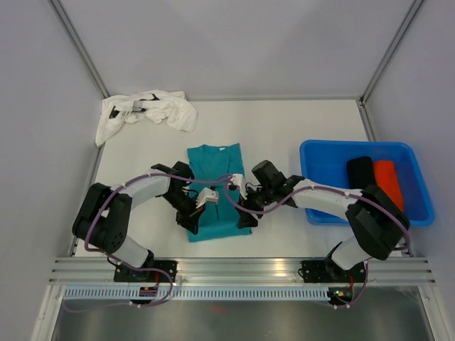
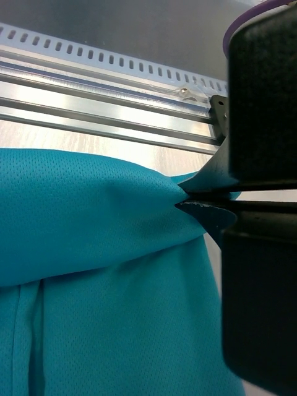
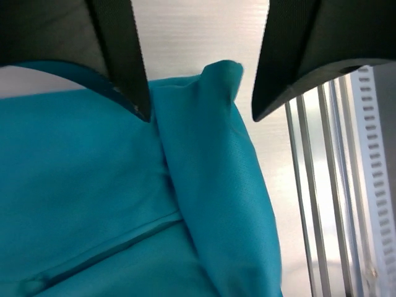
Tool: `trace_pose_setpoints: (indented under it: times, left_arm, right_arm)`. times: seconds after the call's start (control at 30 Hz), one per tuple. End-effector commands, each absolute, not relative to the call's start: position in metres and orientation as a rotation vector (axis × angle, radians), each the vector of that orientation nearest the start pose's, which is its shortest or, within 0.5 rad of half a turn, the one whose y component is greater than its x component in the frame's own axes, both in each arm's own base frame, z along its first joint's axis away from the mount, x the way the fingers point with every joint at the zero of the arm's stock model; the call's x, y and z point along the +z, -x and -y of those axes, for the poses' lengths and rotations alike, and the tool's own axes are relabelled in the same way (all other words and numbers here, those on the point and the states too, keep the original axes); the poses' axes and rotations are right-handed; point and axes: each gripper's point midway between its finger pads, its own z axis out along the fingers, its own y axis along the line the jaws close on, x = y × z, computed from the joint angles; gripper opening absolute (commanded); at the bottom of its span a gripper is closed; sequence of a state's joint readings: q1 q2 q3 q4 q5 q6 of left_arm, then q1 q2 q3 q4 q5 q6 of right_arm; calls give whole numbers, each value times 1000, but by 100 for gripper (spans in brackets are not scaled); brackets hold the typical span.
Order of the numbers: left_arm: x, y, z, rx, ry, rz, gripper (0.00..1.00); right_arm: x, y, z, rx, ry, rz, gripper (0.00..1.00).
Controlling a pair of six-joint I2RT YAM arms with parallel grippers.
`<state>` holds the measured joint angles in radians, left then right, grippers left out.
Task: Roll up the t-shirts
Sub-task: Roll the tshirt
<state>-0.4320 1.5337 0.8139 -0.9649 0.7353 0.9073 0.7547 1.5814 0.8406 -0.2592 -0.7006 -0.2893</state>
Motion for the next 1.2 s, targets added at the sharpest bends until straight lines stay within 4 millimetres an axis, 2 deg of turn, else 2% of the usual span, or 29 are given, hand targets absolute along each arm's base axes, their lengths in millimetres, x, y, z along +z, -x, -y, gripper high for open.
trace_pose_setpoints:
  times: [0.0, 0.03, 0.07, 0.1, 0.17, 0.2, 0.23, 0.33, 0.4, 0.5, 0.6, 0.8, 0.93, 1.1, 1.17]
  left_arm:
    - [43, -140, 169, -1141, -1754, -2206, 2]
    - [42, -141, 168, -1160, -1754, -2208, 2]
    - [46, -145, 169, -1165, -1748, -2194, 2]
    - [48, -147, 170, -1176, -1761, -2160, 2]
    - [52, -150, 170, -1171, -1766, -2148, 2]
    - [53, -151, 170, -1168, -1774, -2137, 2]
    - [54, -152, 170, -1173, -1775, -2136, 2]
    - [52, -152, 170, -1173, -1786, -2138, 2]
    - [50, -151, 167, -1166, -1800, -2143, 2]
    - [48, -150, 166, -1167, -1805, -2151, 2]
    - [48, -150, 167, -1175, -1801, -2151, 2]
    - [46, -151, 167, -1190, -1802, -2160, 2]
    - [43, -150, 166, -1197, -1815, -2169, 3]
    - [42, -149, 164, -1191, -1831, -2165, 3]
    - [42, -149, 163, -1190, -1835, -2166, 3]
  right_arm:
    - [97, -184, -305, 1002, 1381, -1860, 77]
    - [116, -186, -305, 997, 1329, -1788, 83]
    - [138, -193, -314, 1028, 1225, -1710, 93]
    - [129, -186, -308, 1045, 1180, -1721, 95]
    - [153, -190, -311, 1086, 1033, -1637, 98]
    - [140, -186, -305, 1094, 1001, -1666, 98]
    - [140, -189, -305, 1085, 963, -1660, 98]
    - [116, -186, -301, 1094, 947, -1735, 98]
    - [112, -186, -304, 1108, 947, -1746, 97]
    - [93, -196, -301, 1042, 930, -1818, 97]
    - [81, -196, -300, 1034, 928, -1870, 96]
    - [63, -177, -293, 1096, 919, -1964, 82]
    - [57, -175, -289, 1102, 864, -2001, 53]
    - [56, -172, -287, 1104, 856, -1989, 52]
    - [58, -173, -286, 1096, 849, -1984, 42]
